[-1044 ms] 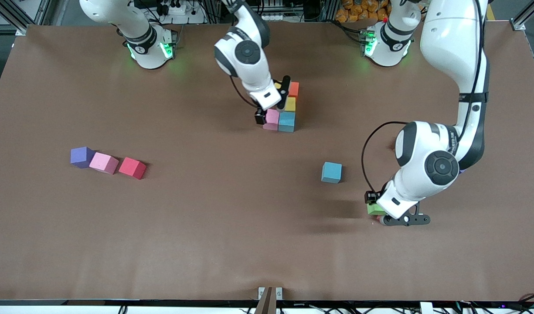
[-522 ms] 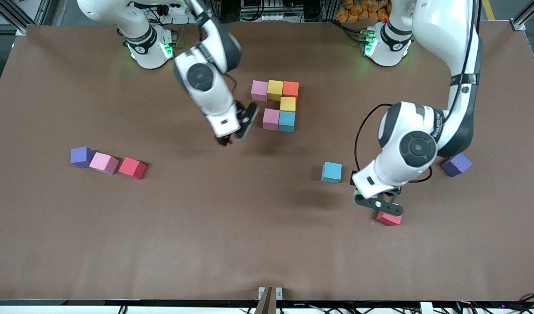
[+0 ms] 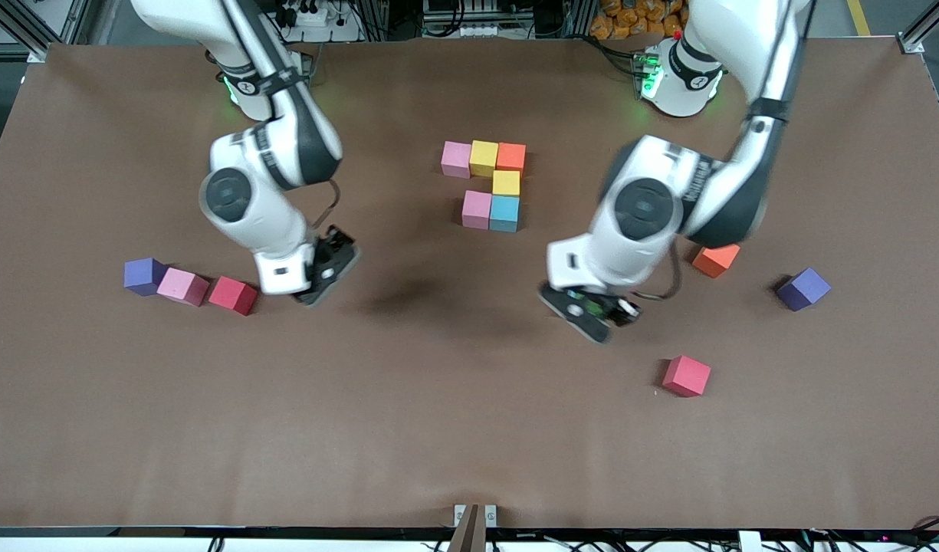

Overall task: Form number 2 with 11 blocks
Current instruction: 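Carry the green block with the left gripper while the right reaches red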

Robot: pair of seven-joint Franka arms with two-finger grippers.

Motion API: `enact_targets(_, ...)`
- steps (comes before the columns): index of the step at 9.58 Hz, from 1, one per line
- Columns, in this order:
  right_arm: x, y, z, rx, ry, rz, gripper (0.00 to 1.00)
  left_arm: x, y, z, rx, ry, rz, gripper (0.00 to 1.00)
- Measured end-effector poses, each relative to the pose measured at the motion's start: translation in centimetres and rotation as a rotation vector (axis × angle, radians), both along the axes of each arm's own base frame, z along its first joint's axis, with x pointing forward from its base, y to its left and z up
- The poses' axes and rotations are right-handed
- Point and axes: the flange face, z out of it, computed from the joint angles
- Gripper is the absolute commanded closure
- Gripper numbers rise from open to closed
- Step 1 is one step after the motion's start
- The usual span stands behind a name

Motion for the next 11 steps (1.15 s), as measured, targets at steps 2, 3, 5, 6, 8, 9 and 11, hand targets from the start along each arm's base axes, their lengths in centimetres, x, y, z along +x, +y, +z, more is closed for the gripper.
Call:
enact_targets(2, 1.3, -4.3, -0.3, 0.001, -0.010, 0.076, 0.00, -3.2, -5.2, 0.4, 0.004, -0.010, -0.151, 1.00)
enact_targets(3, 2.0, -7.3, -0.7, 0.000, -0.014, 0.130, 0.00, -4.6, -7.5, 0.6, 0.000, -0.012, -0.262, 1.00)
enact_targets(5, 3.0, -12.9, -1.7, -0.002, -0.014, 0.218, 0.00, -7.4, -11.9, 0.3, -0.010, -0.014, -0.380, 1.00)
enact_targets(6, 3.2, -15.3, -2.2, -0.001, -0.013, 0.265, 0.00, -9.3, -14.4, -0.5, -0.020, -0.005, -0.418, 1.00)
enact_targets(8, 3.3, -19.2, -3.7, -0.003, -0.004, 0.340, 0.00, -12.4, -18.0, -2.7, -0.043, 0.020, -0.468, 1.00)
enact_targets(9, 3.3, -20.4, -4.6, -0.006, 0.003, 0.361, 0.00, -13.4, -19.3, -3.8, -0.055, 0.022, -0.485, 1.00)
enact_targets(11, 3.1, -21.4, -7.1, -0.008, 0.029, 0.386, 0.00, -14.7, -21.2, -5.7, -0.080, -0.001, -0.518, 1.00)
